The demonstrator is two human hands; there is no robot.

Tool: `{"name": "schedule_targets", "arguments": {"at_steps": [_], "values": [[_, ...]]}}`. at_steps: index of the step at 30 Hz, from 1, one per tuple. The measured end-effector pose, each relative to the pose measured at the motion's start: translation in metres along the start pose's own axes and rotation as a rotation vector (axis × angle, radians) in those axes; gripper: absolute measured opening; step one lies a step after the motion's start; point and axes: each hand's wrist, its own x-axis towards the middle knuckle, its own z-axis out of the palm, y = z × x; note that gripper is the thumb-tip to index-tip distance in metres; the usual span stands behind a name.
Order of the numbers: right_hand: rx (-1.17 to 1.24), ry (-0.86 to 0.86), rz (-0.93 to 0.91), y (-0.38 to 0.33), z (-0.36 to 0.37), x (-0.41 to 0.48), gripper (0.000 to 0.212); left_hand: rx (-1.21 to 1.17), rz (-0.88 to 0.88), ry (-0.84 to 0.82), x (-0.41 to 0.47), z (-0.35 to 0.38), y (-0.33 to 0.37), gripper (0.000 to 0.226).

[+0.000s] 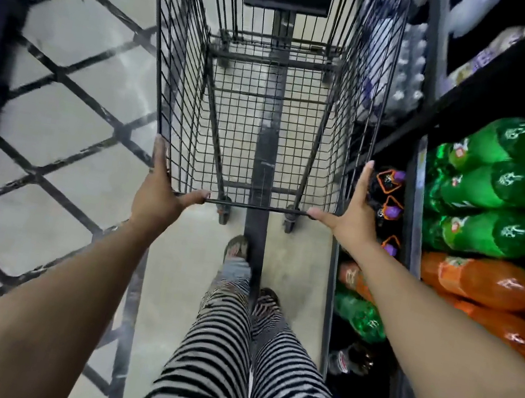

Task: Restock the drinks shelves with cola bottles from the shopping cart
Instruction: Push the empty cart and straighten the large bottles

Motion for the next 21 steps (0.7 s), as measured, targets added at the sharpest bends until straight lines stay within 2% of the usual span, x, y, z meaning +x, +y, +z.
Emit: {"name": "schedule_targets", "arguments": {"at_steps": [5, 14, 16, 19, 21], "values": [[0.008, -0.012, 0.069, -0.029, -0.015, 0.041, 0.131, -0.014, -0.004, -0.014, 0.047, -0.010, 0.024, 0.127], [-0.003, 0.000, 0.076, -0.055, -0.032, 0.088, 0.131, 0.050, -0.023, -0.075, 0.098, -0.026, 0.059, 0.127], [0.025, 0.000, 0.089, -0.056, -0.032, 0.091, 0.130, 0.136, -0.041, -0.075, 0.101, -0.027, 0.063, 0.125], [0.099, 0.014, 0.128, -0.055, -0.026, 0.085, 0.129, 0.389, -0.065, 0.023, 0.097, -0.021, 0.077, 0.114], [0.132, 0.061, 0.183, -0.050, -0.017, 0.071, 0.133, 0.464, -0.029, 0.041, 0.089, -0.012, 0.092, 0.107]]}}
